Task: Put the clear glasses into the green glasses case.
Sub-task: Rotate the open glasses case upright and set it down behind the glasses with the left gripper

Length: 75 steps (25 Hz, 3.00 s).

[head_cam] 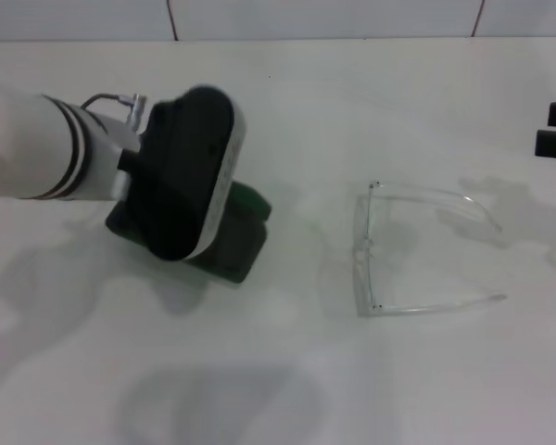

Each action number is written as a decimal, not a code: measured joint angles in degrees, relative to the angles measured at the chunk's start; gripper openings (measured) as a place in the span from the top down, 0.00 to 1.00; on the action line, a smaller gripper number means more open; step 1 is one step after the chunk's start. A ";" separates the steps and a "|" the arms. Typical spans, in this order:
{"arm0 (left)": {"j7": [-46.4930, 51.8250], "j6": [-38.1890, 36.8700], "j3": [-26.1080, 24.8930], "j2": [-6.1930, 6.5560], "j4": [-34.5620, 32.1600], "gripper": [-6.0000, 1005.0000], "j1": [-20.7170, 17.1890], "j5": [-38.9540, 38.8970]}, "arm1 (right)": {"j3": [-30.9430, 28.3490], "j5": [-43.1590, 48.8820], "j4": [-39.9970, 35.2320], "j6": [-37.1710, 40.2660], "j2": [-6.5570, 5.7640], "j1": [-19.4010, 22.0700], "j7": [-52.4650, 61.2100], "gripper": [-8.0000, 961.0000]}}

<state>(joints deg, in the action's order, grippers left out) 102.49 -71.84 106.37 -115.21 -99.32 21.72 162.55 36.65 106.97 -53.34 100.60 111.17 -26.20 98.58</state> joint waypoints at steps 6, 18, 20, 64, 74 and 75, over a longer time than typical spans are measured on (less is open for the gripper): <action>7.47 -0.44 -1.33 -3.32 -1.12 0.82 0.77 0.14 | -2.67 0.00 0.21 1.75 -0.40 0.77 -1.66 0.29; 32.30 -5.63 5.01 -2.76 6.86 0.82 12.25 0.35 | -3.25 -0.59 4.05 2.45 -2.35 1.66 -4.66 0.29; 36.53 -5.72 7.33 -2.32 9.12 0.82 14.83 0.37 | -3.25 -0.60 4.47 2.53 -2.48 1.68 -5.04 0.29; 54.44 -1.42 18.54 -2.21 17.73 0.82 25.35 0.42 | -7.87 -1.41 4.97 7.36 -3.62 2.38 -6.12 0.29; 54.37 -1.86 19.15 -2.28 17.63 0.82 26.30 0.40 | -8.46 -1.46 5.01 7.36 -3.85 2.45 -6.12 0.29; 54.38 -1.93 19.17 -2.26 17.64 0.82 26.35 0.40 | -8.48 -1.46 5.01 7.35 -3.85 2.45 -6.12 0.29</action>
<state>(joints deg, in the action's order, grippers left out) 156.87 -73.77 125.54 -117.47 -81.68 48.07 162.95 28.16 105.50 -48.33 107.95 107.32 -23.75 92.46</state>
